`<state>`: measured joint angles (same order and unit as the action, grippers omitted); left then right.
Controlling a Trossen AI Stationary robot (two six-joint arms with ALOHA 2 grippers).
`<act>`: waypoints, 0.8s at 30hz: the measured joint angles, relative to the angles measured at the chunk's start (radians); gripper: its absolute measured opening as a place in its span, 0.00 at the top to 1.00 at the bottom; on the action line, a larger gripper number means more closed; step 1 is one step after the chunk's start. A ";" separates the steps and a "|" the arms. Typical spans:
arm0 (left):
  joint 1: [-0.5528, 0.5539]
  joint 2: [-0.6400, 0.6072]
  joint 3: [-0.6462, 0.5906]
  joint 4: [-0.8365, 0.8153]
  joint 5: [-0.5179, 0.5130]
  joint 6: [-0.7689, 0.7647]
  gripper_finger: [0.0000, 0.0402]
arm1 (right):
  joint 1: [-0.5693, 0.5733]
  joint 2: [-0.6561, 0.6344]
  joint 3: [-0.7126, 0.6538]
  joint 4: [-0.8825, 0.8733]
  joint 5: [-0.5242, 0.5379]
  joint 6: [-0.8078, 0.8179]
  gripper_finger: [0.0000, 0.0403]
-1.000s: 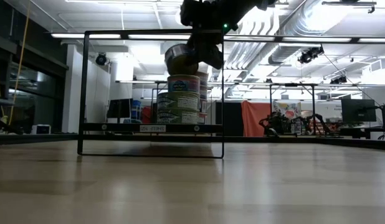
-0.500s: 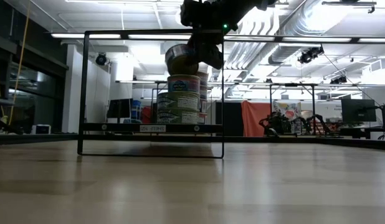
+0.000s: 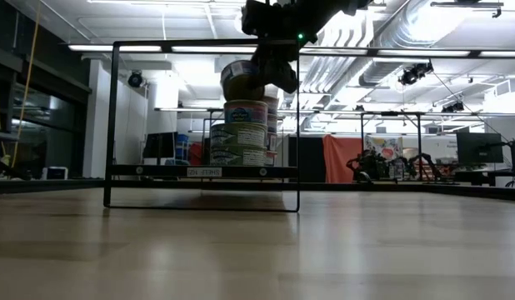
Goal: Stack canned seafood by type on shelf
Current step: Stack the blue pink tuna can on top of the other blue pink tuna cans on the shelf
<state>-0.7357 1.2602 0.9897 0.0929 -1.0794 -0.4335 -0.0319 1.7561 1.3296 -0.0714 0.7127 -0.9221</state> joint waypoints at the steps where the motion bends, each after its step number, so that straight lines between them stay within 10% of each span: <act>1: 0.000 0.000 0.000 -0.001 0.000 0.000 1.00 | -0.001 0.000 0.000 -0.002 -0.013 0.000 0.52; 24: 0.000 0.000 0.000 -0.022 0.000 -0.008 1.00 | -0.017 -0.002 0.000 -0.070 0.042 0.009 0.31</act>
<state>-0.7357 1.2602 0.9897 0.0708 -1.0798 -0.4416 -0.0489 1.7542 1.3300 -0.1414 0.7548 -0.9135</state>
